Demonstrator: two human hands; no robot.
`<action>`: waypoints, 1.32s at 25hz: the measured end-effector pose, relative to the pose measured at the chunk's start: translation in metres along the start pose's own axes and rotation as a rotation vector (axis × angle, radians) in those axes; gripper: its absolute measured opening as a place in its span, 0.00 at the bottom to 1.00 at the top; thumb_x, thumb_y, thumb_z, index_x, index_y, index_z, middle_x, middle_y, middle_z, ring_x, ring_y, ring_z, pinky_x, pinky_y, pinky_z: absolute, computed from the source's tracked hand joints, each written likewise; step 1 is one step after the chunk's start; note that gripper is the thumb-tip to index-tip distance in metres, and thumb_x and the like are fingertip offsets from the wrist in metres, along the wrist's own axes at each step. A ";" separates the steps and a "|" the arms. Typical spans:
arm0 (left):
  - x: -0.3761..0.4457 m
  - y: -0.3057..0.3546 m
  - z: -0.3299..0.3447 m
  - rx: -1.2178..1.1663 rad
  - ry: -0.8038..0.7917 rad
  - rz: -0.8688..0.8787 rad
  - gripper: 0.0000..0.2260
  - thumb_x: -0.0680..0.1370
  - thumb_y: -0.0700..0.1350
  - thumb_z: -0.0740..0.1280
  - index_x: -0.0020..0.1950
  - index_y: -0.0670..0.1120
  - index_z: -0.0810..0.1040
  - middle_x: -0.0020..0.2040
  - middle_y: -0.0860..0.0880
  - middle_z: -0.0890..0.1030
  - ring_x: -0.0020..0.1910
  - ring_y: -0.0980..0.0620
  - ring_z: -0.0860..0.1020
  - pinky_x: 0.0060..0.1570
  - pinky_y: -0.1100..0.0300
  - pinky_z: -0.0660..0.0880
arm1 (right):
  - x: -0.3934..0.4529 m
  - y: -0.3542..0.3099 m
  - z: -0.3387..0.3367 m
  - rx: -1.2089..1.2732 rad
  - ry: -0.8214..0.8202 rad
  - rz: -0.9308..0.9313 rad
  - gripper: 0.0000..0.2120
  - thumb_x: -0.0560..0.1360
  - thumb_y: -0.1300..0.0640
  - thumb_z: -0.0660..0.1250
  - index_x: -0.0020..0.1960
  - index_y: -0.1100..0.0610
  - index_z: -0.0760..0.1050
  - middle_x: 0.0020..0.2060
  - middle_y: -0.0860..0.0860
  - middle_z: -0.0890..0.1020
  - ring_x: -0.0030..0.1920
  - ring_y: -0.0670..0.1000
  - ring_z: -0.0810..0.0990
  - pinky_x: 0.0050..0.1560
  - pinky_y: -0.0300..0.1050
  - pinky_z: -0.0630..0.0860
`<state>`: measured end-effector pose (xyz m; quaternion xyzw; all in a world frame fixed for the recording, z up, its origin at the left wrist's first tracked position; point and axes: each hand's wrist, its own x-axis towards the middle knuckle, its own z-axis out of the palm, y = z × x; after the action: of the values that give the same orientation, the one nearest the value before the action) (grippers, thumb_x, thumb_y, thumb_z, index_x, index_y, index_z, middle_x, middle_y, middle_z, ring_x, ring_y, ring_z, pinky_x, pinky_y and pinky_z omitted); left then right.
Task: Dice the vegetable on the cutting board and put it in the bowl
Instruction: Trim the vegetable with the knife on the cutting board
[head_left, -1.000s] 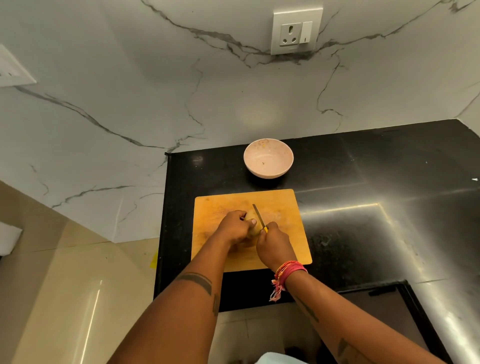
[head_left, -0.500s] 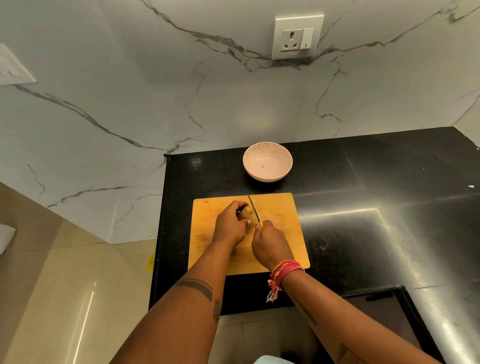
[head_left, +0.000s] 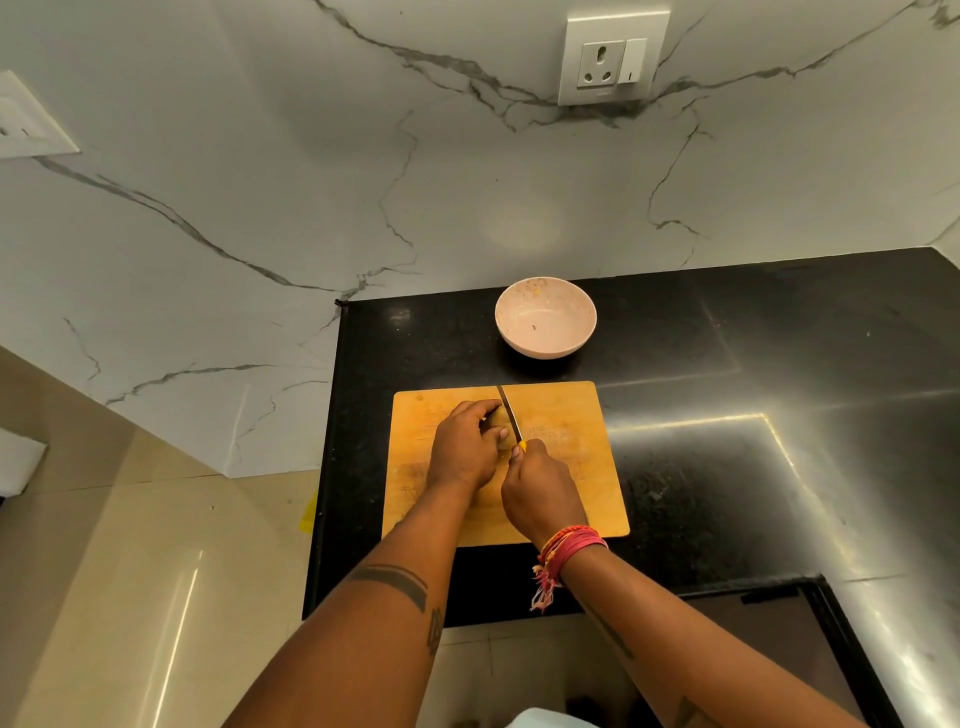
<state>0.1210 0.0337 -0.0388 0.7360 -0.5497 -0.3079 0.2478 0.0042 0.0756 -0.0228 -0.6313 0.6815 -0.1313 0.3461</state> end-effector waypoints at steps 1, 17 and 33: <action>0.000 0.000 0.000 0.002 0.002 -0.004 0.21 0.79 0.44 0.71 0.71 0.53 0.76 0.67 0.54 0.78 0.64 0.53 0.76 0.64 0.58 0.74 | 0.000 -0.001 0.000 -0.004 -0.002 0.003 0.14 0.86 0.49 0.50 0.60 0.57 0.70 0.43 0.51 0.77 0.37 0.48 0.73 0.32 0.43 0.64; -0.002 -0.001 0.000 -0.027 0.037 0.005 0.20 0.79 0.43 0.72 0.71 0.51 0.77 0.66 0.53 0.80 0.62 0.53 0.78 0.61 0.61 0.75 | -0.002 -0.001 0.004 -0.066 0.015 0.035 0.14 0.86 0.48 0.48 0.59 0.54 0.68 0.36 0.47 0.73 0.35 0.47 0.72 0.31 0.46 0.65; 0.002 -0.004 0.001 -0.008 0.054 0.022 0.19 0.79 0.44 0.72 0.70 0.50 0.78 0.65 0.53 0.81 0.62 0.55 0.78 0.64 0.60 0.74 | 0.001 -0.002 0.003 -0.022 -0.078 0.057 0.14 0.85 0.51 0.51 0.59 0.58 0.71 0.41 0.52 0.76 0.39 0.53 0.75 0.37 0.49 0.69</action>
<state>0.1238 0.0334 -0.0426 0.7370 -0.5495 -0.2872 0.2689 0.0075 0.0750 -0.0240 -0.6197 0.6867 -0.0893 0.3692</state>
